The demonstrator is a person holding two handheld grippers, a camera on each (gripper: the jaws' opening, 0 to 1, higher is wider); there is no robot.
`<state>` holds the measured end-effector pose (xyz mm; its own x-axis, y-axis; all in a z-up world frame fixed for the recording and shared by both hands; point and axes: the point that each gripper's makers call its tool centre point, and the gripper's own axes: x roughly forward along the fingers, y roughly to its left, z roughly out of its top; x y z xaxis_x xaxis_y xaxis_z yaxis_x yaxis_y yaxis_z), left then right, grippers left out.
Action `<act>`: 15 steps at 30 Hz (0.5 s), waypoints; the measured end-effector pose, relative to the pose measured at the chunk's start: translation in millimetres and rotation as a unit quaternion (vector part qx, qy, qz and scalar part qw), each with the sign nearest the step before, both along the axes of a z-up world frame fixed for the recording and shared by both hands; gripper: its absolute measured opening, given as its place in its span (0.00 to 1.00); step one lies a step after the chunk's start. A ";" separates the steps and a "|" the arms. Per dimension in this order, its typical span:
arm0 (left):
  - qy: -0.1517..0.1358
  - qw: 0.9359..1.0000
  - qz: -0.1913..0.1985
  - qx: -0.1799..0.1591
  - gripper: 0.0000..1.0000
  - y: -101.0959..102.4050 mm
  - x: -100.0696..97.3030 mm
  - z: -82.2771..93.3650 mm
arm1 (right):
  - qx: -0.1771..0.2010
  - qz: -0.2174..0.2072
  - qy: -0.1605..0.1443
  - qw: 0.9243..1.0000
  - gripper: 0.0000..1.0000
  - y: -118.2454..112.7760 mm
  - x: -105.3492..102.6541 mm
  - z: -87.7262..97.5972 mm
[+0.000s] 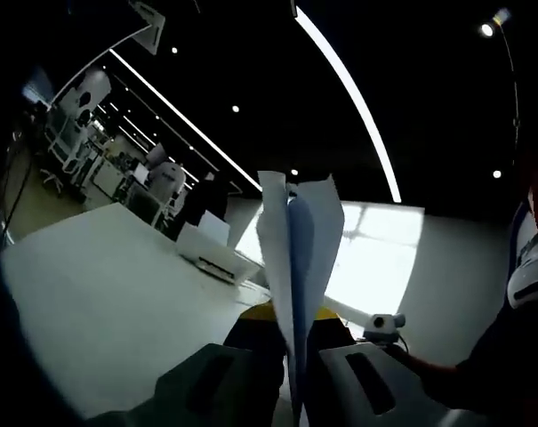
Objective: Organize the stack of printing papers by aligning and flattening the scattered papers on the table
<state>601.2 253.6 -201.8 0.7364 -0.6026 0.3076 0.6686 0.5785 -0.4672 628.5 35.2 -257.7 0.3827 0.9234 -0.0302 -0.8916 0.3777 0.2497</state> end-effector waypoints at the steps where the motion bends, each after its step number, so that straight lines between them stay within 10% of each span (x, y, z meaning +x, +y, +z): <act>1: 0.000 1.000 0.001 -0.001 0.05 0.5 0.1 -0.1 | 0.000 -0.002 0.000 1.000 0.20 -1.0 0.8 0.0; 15: 0.000 1.000 0.010 0.002 0.06 -0.4 2.8 -2.1 | -0.011 -0.034 -0.016 0.999 0.24 -20.6 13.6 7.1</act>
